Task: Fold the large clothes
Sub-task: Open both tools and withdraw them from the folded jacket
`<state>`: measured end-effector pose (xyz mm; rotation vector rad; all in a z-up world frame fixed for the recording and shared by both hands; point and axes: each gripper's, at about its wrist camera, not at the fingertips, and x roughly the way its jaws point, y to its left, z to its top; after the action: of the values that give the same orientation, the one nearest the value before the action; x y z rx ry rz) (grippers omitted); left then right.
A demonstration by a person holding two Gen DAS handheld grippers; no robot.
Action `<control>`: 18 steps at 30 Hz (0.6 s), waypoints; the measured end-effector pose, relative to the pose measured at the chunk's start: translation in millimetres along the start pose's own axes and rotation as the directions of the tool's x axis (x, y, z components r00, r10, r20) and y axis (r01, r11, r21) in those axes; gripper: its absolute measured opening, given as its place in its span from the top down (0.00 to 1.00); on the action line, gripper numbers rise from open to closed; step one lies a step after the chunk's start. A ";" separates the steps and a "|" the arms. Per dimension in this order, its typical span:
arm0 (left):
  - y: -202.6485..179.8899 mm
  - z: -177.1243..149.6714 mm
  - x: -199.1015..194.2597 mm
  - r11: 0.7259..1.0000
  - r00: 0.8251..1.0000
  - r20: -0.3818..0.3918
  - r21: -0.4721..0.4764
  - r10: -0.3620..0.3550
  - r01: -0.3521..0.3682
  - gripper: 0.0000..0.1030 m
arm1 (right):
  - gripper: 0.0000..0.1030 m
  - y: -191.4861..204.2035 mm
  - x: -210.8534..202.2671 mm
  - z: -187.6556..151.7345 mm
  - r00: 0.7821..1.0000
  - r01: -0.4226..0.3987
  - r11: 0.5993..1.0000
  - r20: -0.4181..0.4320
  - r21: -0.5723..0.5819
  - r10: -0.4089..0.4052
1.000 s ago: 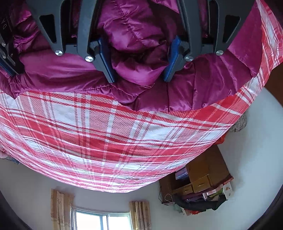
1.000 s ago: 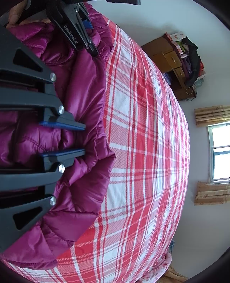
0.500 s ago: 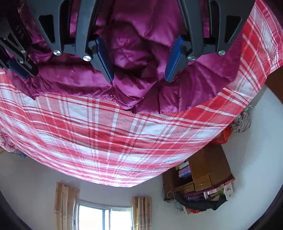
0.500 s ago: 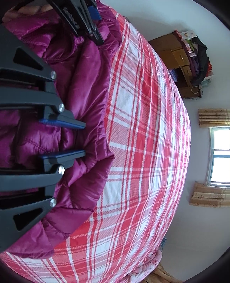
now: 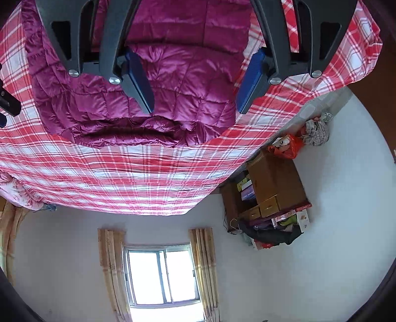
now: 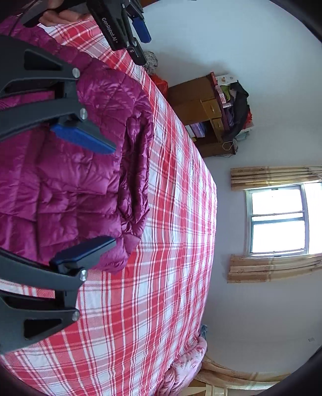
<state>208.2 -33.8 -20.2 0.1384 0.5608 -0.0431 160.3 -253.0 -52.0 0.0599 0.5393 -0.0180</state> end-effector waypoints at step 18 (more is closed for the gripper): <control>21.2 -85.6 -104.1 0.997 0.997 -0.024 0.030 0.075 -0.074 0.32 | 0.30 -23.9 -125.2 -86.9 0.999 -0.037 0.997 0.013 0.063 0.037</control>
<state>76.7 -0.4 -33.9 0.1878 0.5800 0.0232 7.5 -271.4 -63.4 0.1315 0.5256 0.0008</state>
